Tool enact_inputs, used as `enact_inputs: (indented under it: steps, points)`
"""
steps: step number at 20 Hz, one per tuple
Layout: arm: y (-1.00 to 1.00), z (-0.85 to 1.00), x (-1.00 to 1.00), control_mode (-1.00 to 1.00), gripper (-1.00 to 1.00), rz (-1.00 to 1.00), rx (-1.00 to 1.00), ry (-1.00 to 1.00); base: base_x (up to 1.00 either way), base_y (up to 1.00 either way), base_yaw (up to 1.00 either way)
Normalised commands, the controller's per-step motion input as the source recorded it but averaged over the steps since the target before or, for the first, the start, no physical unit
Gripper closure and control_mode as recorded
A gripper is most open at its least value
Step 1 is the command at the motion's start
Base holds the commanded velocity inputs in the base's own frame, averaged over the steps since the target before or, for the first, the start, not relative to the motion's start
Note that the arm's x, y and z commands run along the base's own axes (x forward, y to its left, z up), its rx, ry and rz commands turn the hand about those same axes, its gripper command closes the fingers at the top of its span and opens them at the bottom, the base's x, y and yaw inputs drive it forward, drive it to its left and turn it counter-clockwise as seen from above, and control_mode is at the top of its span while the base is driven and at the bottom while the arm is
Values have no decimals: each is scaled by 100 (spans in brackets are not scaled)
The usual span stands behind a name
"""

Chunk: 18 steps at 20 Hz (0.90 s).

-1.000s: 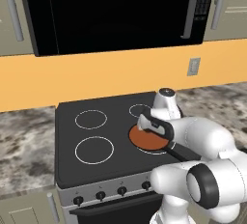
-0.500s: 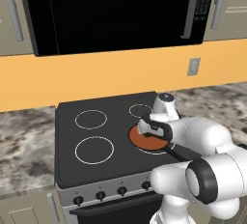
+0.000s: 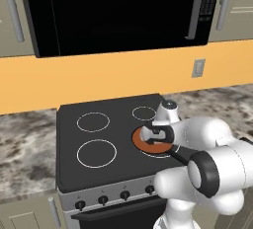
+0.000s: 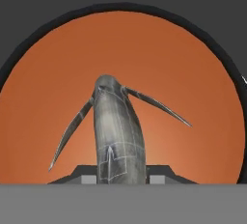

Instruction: Retrieve the fish from the fridge and place it on the saucepan with marinade on the stove.

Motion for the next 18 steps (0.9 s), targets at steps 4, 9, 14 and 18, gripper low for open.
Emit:
enact_inputs:
  steps: [4,9,14,18]
  points:
    - [0,-7,11,-100,100,0,0,0,0,0,0]
    - [2,-1,14,-100,100,0,0,0,0,0,0]
    - [5,-4,5,-100,100,0,0,0,0,0,0]
    - [7,-13,1,-100,-100,0,0,0,0,0,0]
